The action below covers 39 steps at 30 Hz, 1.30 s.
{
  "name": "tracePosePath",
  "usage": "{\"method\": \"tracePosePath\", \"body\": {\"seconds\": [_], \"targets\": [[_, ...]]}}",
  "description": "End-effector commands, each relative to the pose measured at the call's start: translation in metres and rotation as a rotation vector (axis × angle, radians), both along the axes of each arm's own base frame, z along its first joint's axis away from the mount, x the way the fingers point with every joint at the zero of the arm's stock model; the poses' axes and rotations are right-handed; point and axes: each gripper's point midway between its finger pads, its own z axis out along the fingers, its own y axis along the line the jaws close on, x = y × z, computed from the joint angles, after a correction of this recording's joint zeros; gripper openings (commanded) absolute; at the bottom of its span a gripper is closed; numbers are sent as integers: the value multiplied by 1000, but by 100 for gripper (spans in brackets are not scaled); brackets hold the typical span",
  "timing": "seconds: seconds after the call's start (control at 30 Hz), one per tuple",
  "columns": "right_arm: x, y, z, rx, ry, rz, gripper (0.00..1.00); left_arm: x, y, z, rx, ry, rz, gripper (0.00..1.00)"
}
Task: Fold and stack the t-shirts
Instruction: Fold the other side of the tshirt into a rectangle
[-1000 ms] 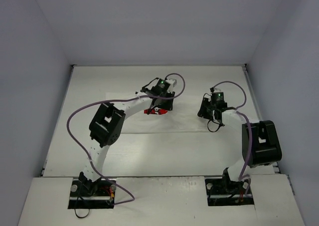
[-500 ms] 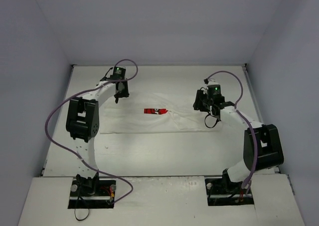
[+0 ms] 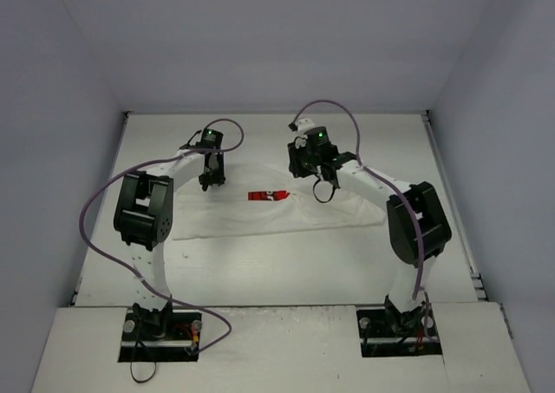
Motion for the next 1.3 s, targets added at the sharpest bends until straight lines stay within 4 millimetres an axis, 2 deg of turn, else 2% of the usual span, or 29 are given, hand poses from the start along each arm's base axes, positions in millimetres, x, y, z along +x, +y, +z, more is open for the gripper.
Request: {"method": "tracePosePath", "body": {"seconds": [0.0, 0.07, 0.1, 0.13, 0.27, 0.43, 0.67, 0.83, 0.9, 0.97, 1.1, 1.27], "targets": [[28, 54, 13, 1, -95, 104, 22, 13, 16, 59, 24, -123, 15, 25], [38, 77, 1, 10, -85, 128, 21, 25, 21, 69, 36, -153, 20, 25], [40, 82, -9, 3, -72, 127, 21, 29, 23, 68, 44, -149, 23, 25], [41, 88, -8, 7, -77, 130, 21, 32, 24, 67, 49, -146, 27, 25], [40, 115, -31, -20, -69, 158, 20, 39, 28, 54, 54, -124, 35, 25], [35, 124, -45, -44, -60, 162, 20, 38, 31, 38, 42, -87, 43, 25], [16, 120, -43, -47, -41, 173, 19, 41, 34, 16, 12, -40, 68, 25], [-8, 105, -54, -71, 3, 173, 19, 44, 35, 9, 0, -28, 86, 25], [-13, 103, -46, -70, -7, 171, 19, 46, 35, 8, -10, -27, 94, 25], [-26, 95, -45, -73, 7, 167, 19, 48, 35, 8, -14, -30, 99, 25], [-45, 87, -19, -44, -11, 168, 19, 50, 34, 10, -28, -34, 103, 25], [-70, 72, -15, -38, 40, 174, 18, 51, 31, 22, -50, -45, 96, 25]]}}
